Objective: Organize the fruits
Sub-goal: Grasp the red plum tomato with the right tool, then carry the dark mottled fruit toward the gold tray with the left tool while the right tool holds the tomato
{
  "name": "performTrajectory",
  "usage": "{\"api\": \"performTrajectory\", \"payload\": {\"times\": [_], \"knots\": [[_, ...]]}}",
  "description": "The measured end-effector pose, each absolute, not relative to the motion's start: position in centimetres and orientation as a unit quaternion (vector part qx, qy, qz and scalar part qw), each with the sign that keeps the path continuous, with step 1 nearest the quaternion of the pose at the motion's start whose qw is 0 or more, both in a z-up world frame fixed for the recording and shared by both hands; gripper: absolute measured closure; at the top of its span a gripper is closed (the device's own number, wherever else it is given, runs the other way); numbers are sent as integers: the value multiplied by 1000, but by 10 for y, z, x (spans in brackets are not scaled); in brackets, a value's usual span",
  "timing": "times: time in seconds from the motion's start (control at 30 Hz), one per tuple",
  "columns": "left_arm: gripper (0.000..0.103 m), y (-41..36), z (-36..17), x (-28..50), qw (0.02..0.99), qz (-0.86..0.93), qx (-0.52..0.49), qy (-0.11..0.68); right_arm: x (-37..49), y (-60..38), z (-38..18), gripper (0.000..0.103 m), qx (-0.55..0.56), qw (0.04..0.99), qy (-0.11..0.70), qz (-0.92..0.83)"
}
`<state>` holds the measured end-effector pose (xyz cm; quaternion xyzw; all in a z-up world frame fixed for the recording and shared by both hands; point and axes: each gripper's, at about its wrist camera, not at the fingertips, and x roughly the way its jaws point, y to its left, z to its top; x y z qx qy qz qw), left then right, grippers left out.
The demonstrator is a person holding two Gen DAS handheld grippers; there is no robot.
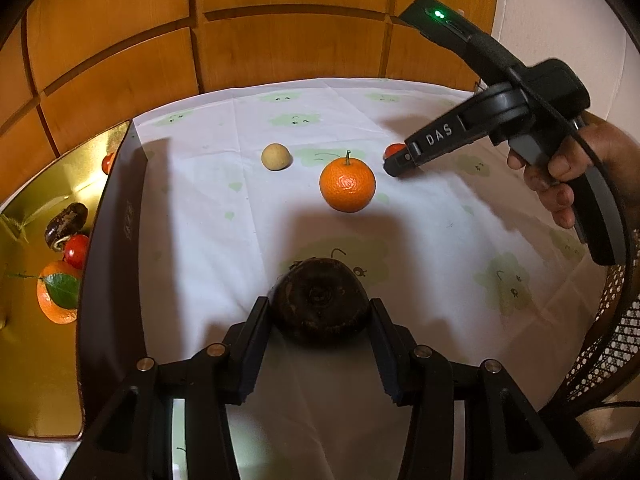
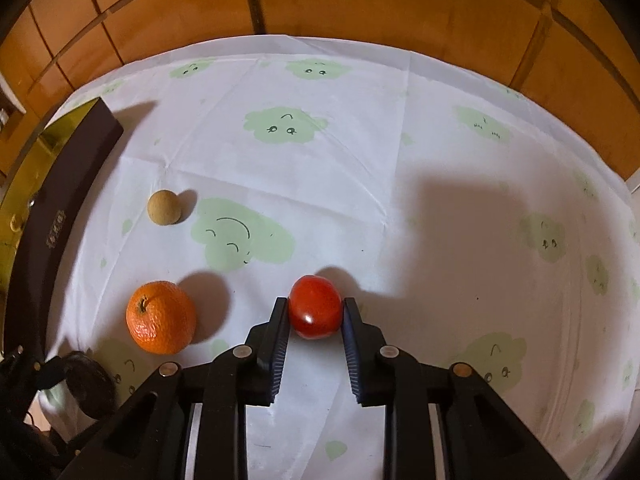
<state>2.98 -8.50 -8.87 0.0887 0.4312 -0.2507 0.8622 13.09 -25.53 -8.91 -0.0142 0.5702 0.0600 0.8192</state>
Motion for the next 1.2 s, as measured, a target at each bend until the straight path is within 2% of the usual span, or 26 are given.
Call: {"api": "performTrajectory", "payload": {"times": [0.3,0.7,1.2], "knots": [[55,-82,-80,30,864,-243,87,432,131,-254,-90,77,-22,821,567,58],[55,-72,-22,22,890,-224,74,389,131,-254,-88,77,-21,820,568,60],[55,-39,8,21,908,-182,49,373,129,-251,-89,77,-32,824,562,56]]}}
